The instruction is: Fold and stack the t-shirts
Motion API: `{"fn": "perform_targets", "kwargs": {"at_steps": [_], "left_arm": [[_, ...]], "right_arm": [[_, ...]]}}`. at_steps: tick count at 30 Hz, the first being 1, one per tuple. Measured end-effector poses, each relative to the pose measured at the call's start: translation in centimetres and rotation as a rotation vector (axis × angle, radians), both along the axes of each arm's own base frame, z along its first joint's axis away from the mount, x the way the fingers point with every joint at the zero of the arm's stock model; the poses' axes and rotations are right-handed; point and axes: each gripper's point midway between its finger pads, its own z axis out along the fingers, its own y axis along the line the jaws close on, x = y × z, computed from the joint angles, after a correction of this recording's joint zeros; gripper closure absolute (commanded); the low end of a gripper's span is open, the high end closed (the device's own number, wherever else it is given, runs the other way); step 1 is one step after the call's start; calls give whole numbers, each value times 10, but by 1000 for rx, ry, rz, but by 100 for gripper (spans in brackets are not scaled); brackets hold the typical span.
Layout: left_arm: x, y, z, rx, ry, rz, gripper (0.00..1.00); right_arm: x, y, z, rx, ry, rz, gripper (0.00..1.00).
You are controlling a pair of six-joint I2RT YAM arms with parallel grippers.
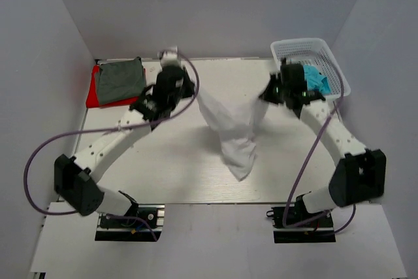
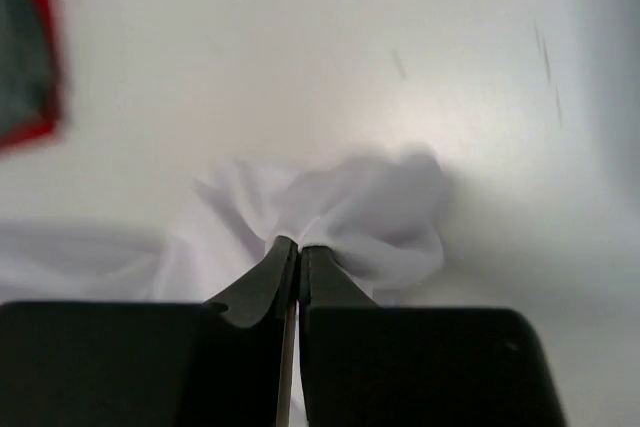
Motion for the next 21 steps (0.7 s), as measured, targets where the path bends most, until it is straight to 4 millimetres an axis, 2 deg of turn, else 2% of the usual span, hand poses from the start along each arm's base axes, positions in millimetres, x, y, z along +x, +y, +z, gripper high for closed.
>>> {"fn": "perform_targets", "kwargs": {"at_steps": [3,6,8,9,11,12,14,16,17,18,20,21], "left_arm": [[60,12,85,-5,-166,113,100],[93,37,174,0,-316,211,100],[96,61,232,-9,-431,277,100],[90,72,253,-9,-474,302,100],[69,93,282,-13,-537,341,100],[56,102,289,-14,-556,354,100],[26,124,283,1,-560,382,100],[0,142,264,-4,-548,415,100],[-11,150,243,1,-523,431,100],[-19,156,220,-3,-486,446,100],[-33,167,166,-2,-391,485,92],[-37,170,138,-14,-333,510,89]], "right_arm": [[89,27,114,46,-277,40,100],[142,44,216,75,-497,79,100],[156,48,277,91,-646,96,100],[155,46,297,95,-696,98,100],[146,40,321,90,-760,99,100],[136,34,328,83,-775,95,100],[121,24,327,66,-784,91,100],[106,15,305,45,-741,91,100],[101,13,291,35,-717,94,100],[98,11,272,23,-682,99,88],[96,12,228,8,-587,118,64],[96,12,200,-6,-530,125,57]]}}
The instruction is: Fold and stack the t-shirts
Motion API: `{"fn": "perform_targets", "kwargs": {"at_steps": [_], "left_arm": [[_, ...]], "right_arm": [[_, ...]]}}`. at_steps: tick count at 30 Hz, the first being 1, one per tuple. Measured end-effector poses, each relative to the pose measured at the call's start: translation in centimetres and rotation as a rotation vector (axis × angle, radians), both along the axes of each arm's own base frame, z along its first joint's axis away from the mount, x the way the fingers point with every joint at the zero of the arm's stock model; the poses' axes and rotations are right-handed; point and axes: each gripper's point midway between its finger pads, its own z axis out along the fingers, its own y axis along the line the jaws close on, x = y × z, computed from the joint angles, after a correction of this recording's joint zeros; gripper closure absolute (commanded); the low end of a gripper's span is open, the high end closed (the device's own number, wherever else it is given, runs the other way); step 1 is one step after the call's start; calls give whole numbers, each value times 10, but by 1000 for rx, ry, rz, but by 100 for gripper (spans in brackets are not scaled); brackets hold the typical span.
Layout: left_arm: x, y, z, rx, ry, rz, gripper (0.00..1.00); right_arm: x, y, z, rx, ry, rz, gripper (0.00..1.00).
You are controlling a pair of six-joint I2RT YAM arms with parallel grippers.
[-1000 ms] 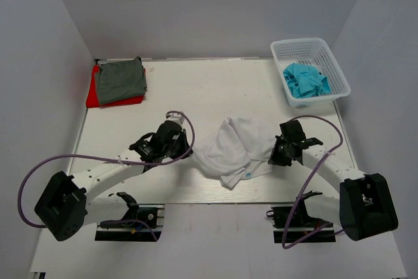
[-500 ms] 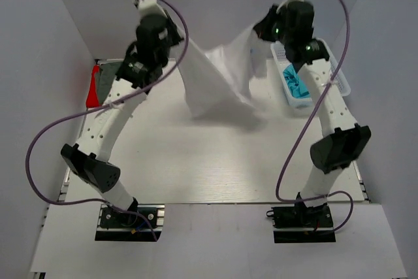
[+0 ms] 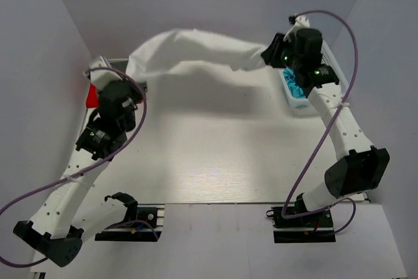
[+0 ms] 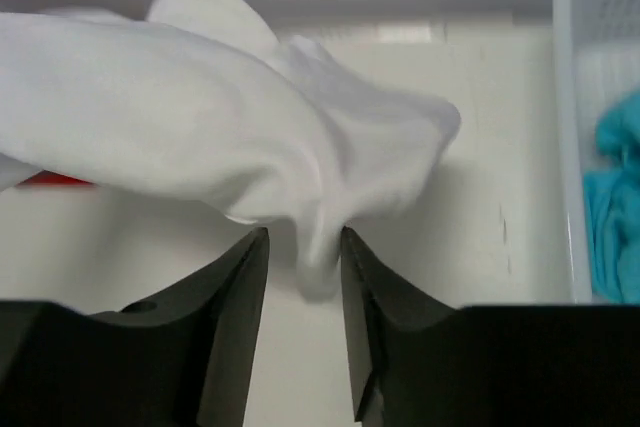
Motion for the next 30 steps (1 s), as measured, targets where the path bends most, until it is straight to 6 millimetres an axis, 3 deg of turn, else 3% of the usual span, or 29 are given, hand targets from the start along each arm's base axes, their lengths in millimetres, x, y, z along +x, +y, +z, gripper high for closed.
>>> {"fn": "perform_targets", "kwargs": {"at_steps": [1,2,3,4,5,7,9,15,18,21,25,30], "left_arm": [[-6,4,-36,-26,80,31,64],[-15,10,-75,-54,186,84,25],[-20,13,-102,-47,257,109,1],[-31,19,-131,-52,352,158,0],[-40,24,-151,-54,427,201,0],[-56,34,-165,-48,507,267,0],[-64,41,-158,-69,504,304,0],[-71,51,-136,-125,405,334,0],[-56,42,-137,-102,404,306,0],[-27,21,-154,-61,453,246,0],[21,-7,-206,1,575,167,0],[61,-28,-282,71,785,101,0]], "right_arm": [[-2,-1,-32,-21,72,-2,53],[-5,-3,-65,-44,148,-8,46],[-10,-7,-95,-67,223,-26,36],[-15,-12,-119,-93,283,-49,29],[-21,-19,-141,-119,341,-75,29],[-30,-30,-164,-159,409,-113,20],[-31,-35,-165,-171,414,-139,10],[-30,-32,-148,-174,352,-108,10],[-29,-18,-153,-181,355,-40,10],[-17,8,-169,-189,371,54,10],[8,51,-211,-206,431,167,10],[36,97,-276,-217,521,252,10]]}}
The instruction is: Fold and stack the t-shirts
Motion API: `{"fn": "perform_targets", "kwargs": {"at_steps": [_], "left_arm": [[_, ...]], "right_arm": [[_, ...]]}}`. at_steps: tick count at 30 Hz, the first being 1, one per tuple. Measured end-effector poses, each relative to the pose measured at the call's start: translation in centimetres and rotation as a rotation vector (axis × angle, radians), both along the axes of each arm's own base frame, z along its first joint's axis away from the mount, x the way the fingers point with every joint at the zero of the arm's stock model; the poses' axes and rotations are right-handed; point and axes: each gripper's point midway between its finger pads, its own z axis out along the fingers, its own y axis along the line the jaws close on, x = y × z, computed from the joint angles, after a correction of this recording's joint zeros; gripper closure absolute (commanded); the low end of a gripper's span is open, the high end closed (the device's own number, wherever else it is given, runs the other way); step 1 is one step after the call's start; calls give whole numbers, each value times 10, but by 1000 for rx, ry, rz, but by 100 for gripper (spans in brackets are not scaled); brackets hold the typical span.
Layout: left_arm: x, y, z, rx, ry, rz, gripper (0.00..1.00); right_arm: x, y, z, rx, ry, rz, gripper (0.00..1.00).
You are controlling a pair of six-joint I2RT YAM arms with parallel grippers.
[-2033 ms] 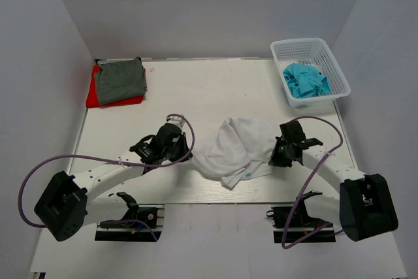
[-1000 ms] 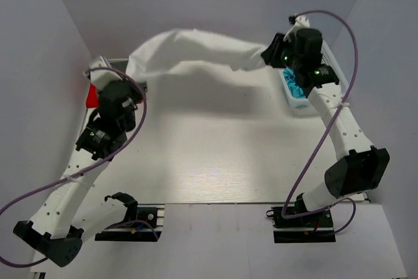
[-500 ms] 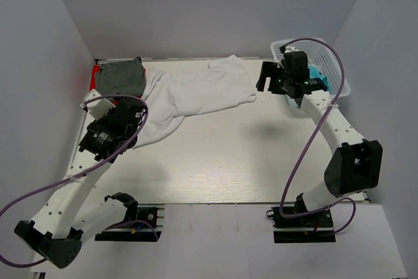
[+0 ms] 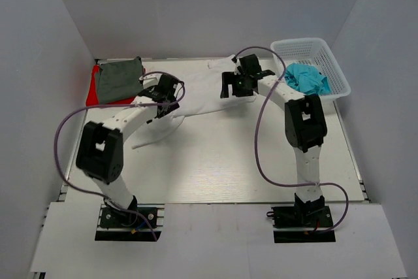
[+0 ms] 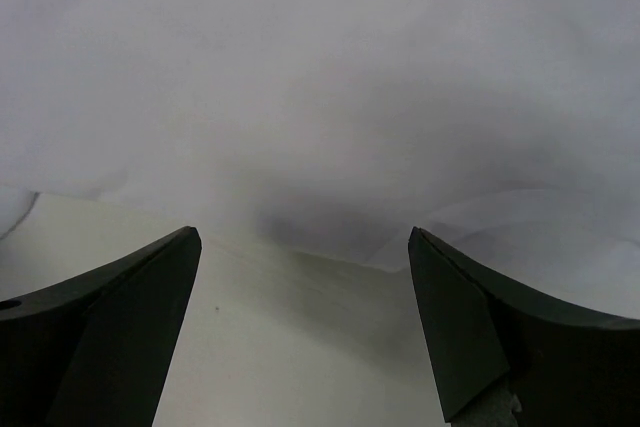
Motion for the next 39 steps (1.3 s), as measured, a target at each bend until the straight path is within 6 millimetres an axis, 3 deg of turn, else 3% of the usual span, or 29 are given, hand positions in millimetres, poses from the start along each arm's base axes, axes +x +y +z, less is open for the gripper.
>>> {"fn": "perform_targets", "kwargs": {"at_steps": [2,5,11,14,17,19,20,23,25,27,29,31,34,36,39], "left_arm": [[13,-9,-23,-13,53,-23,0],[11,-14,-53,-26,137,-48,0],[-21,-21,-92,-85,253,-102,0],[-28,-23,-94,-101,244,-124,0],[-43,-25,-94,-131,235,-155,7],[-60,-28,-94,-168,232,-188,7],[-71,-30,-92,-200,229,-207,0],[-110,-42,-87,-286,264,-286,0],[-131,-52,-79,-337,300,-341,0],[-140,-63,-60,-370,282,-413,0],[-133,-68,-32,-380,205,-456,0],[-116,-69,1,-373,92,-463,0],[-84,-62,37,-324,-46,-421,0],[-64,-57,41,-281,-72,-382,0],[-39,-57,21,-234,-31,-342,0]], "right_arm": [[-5,6,-23,-6,50,3,10],[-17,4,-46,-10,105,-11,10],[-47,-12,-51,20,91,-59,10],[-71,-24,-52,25,93,-86,10],[-100,-41,-53,7,99,-125,10],[-124,-53,-55,-2,107,-141,10],[-138,-58,-54,-5,112,-146,10],[-180,-73,-55,-23,141,-145,10],[-195,-74,-50,-32,155,-128,10],[-192,-66,-38,-15,122,-106,10],[-180,-54,-20,9,73,-86,10],[-162,-40,0,37,15,-70,10],[-114,-12,26,71,-69,-50,10],[-83,6,31,88,-107,-44,10],[-53,22,16,87,-110,-40,10]]}}
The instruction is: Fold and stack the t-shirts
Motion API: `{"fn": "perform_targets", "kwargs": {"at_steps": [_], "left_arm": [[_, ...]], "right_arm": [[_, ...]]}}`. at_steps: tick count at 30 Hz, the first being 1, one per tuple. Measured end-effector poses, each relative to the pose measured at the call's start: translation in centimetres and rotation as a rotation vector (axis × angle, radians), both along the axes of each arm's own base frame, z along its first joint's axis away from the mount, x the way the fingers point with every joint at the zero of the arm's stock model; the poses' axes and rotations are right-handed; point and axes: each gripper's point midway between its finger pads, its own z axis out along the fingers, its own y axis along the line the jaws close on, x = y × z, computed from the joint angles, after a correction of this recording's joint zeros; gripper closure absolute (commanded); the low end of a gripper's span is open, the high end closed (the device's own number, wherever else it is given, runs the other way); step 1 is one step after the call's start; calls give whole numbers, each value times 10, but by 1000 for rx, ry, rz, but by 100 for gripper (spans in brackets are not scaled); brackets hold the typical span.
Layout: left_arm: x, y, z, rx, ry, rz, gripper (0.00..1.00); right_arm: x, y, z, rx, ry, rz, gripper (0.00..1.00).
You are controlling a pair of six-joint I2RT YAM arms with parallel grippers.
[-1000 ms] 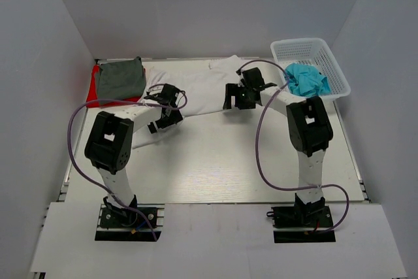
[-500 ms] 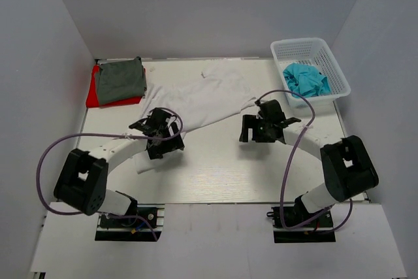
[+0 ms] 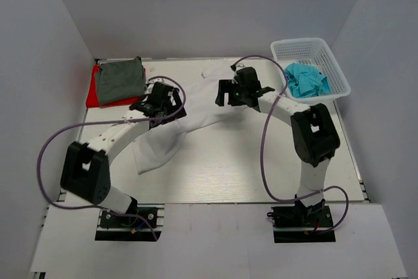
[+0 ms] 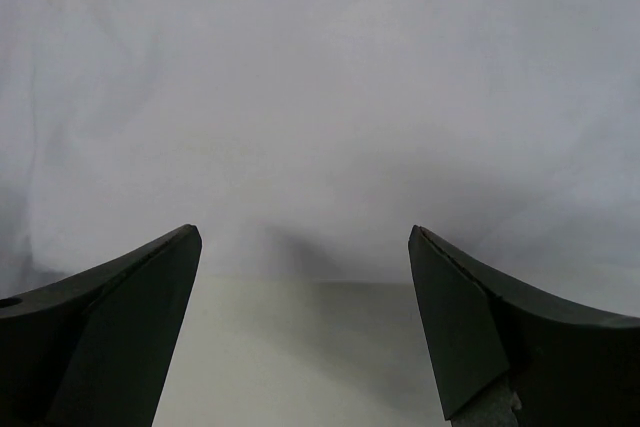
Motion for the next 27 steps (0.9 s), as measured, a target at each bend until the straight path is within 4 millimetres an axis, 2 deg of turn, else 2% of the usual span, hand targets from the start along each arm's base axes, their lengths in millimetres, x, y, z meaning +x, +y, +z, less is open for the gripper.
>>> {"fn": "perform_targets", "kwargs": {"at_steps": [3,6,7,9,11,14,19,22,24,25,27], "left_arm": [[18,-2,-40,54,84,18,0],[20,0,-83,101,187,24,0],[17,2,-94,114,219,25,0],[9,5,-111,134,266,20,0],[5,4,-111,120,253,16,0],[-15,-1,-110,66,235,-25,0],[-72,-25,-103,-84,251,-180,0],[-108,-28,-98,-107,309,-237,0],[-112,-26,-84,-107,300,-241,0],[-109,-25,-75,-99,286,-233,0],[-89,-24,-47,-82,216,-204,0]], "right_arm": [[14,8,-31,-25,34,6,10],[19,10,-58,-53,77,10,10],[19,9,-63,-62,83,10,10],[17,7,-61,-54,63,6,10],[1,-2,-66,-64,75,2,10],[-33,-22,-69,-80,94,-15,10],[-102,-56,-70,-71,133,-43,10],[-140,-75,-70,-80,172,-58,10],[-153,-83,-66,-94,189,-61,10],[-154,-84,-61,-95,181,-64,10],[-148,-88,-48,-105,145,-87,10]]}}
